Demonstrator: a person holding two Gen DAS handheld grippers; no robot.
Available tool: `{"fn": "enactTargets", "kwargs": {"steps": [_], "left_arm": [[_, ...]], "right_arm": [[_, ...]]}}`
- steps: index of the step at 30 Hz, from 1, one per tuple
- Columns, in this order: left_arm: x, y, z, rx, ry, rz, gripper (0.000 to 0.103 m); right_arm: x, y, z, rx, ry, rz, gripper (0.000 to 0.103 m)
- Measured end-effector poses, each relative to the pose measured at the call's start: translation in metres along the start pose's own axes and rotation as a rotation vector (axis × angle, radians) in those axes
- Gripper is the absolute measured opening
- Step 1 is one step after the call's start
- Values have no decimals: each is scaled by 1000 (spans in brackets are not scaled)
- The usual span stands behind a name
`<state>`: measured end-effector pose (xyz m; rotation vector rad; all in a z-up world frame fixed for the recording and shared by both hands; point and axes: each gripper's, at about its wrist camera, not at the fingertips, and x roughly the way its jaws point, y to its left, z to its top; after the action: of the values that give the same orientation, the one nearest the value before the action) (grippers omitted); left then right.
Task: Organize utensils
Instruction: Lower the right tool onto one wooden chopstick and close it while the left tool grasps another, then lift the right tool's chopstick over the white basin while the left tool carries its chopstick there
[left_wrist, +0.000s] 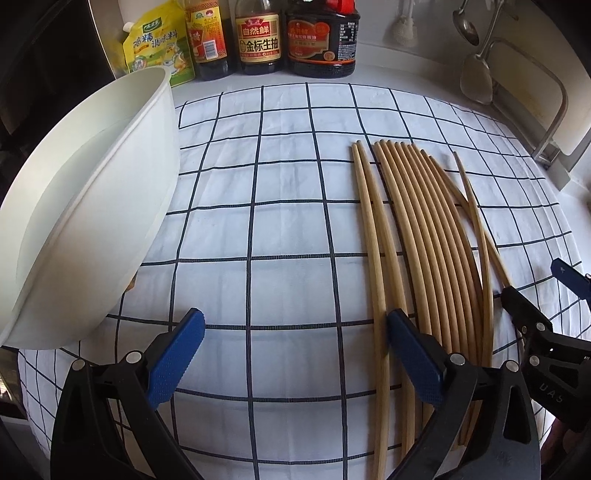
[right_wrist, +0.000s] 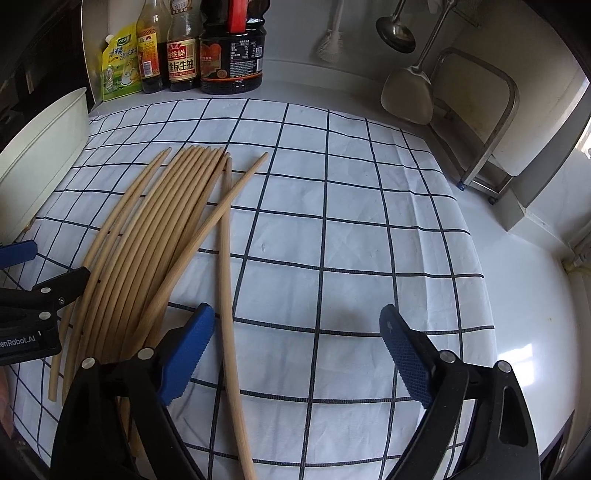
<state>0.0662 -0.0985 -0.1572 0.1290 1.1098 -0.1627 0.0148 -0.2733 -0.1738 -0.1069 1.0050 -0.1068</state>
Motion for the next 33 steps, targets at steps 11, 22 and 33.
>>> {"fn": "enactTargets", "kwargs": {"steps": [11, 22, 33], "left_arm": [[-10, -14, 3, 56, -23, -62, 14], [-32, -12, 8, 58, -38, -118, 7], [-80, 15, 23, 39, -101, -147, 7]], "right_arm": [[-5, 25, 4, -90, 19, 108, 6], [-22, -6, 10, 45, 22, 129, 6], [-60, -20, 25, 172, -33, 157, 6]]}}
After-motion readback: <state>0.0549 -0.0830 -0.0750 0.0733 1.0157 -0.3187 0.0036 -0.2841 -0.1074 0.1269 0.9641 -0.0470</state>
